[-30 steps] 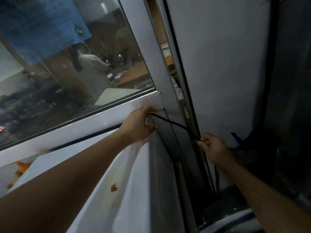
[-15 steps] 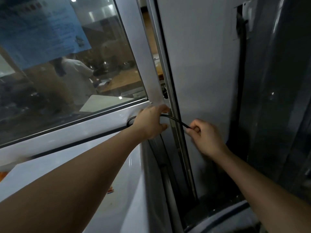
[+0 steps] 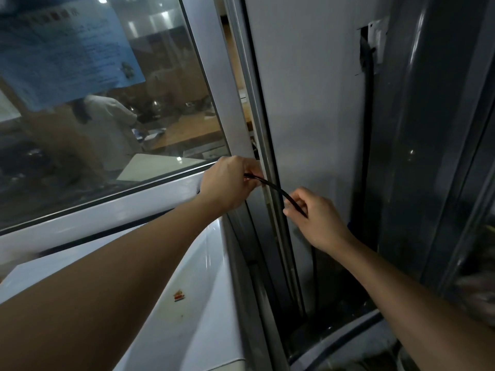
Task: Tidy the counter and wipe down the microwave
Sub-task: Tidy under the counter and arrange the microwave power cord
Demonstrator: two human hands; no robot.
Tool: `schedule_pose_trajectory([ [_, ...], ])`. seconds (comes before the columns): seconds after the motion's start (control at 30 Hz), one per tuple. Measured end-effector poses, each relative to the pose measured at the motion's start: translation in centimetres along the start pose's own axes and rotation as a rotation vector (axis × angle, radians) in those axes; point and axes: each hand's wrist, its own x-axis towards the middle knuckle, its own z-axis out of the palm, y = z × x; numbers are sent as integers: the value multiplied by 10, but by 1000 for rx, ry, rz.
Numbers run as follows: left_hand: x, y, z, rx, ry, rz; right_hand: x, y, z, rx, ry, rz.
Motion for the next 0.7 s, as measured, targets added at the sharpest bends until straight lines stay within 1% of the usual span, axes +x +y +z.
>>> schedule_pose_trajectory([
  [0.13, -2, -5, -11, -67, 60, -28, -15, 17, 7, -6, -90, 174],
  [0.23, -2, -9, -20, -129, 117, -61, -27, 29, 8, -39, -82, 199],
  [0.37, -3, -13, -24, -140, 165, -83, -30, 30, 1, -78, -54, 262],
  [0.43, -4, -11, -25, -146, 201, -92, -27, 21, -5, -126, -6, 270],
  [0.53, -3, -2, -32, -149, 222, -79, -21, 0, -20, -136, 49, 214],
  [0.7, 3, 30, -55, -175, 156, 18, -6, -43, -51, -131, 85, 145],
])
